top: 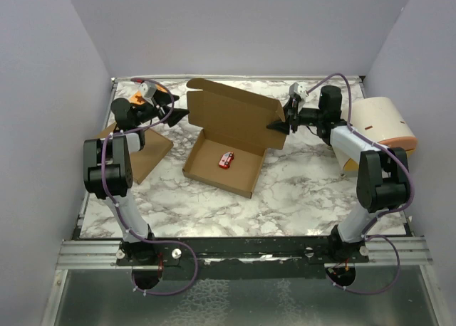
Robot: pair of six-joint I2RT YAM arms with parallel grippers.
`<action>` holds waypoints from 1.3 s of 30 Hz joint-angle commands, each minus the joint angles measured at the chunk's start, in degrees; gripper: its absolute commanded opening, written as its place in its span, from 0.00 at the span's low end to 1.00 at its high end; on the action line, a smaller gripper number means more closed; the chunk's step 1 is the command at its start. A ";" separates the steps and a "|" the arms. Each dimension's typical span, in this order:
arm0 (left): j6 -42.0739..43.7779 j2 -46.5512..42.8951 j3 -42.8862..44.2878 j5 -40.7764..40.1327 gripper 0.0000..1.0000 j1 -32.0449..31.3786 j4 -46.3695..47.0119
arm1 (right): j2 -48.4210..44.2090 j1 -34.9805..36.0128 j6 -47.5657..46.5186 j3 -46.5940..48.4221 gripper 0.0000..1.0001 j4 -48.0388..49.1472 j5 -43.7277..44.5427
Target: Fold the paper box
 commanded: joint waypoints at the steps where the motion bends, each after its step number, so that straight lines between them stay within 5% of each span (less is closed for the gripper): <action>1: -25.70 9.02 4.38 11.16 0.81 -0.04 42.34 | -0.11 -0.05 -0.75 1.69 0.35 -0.93 -1.61; 4: -32.08 13.82 9.69 13.26 0.73 -0.54 43.95 | 0.26 -0.04 -0.55 1.71 0.35 -0.73 -1.95; 14: -32.14 18.21 13.93 13.14 0.65 -4.13 43.91 | 0.42 -0.04 -0.90 1.79 0.35 -1.25 -1.83; 21: -36.91 21.07 18.31 13.10 0.38 -5.12 43.95 | 0.39 -0.04 -1.29 1.87 0.35 -1.75 -1.74; 27: -37.73 20.19 17.73 13.30 0.15 -5.10 44.00 | 0.10 -0.04 -3.30 2.63 0.37 -4.29 -1.50; 39: -31.17 15.51 9.42 10.36 0.00 -4.22 43.99 | -2.59 -4.81 -6.79 4.51 0.47 -10.69 -2.33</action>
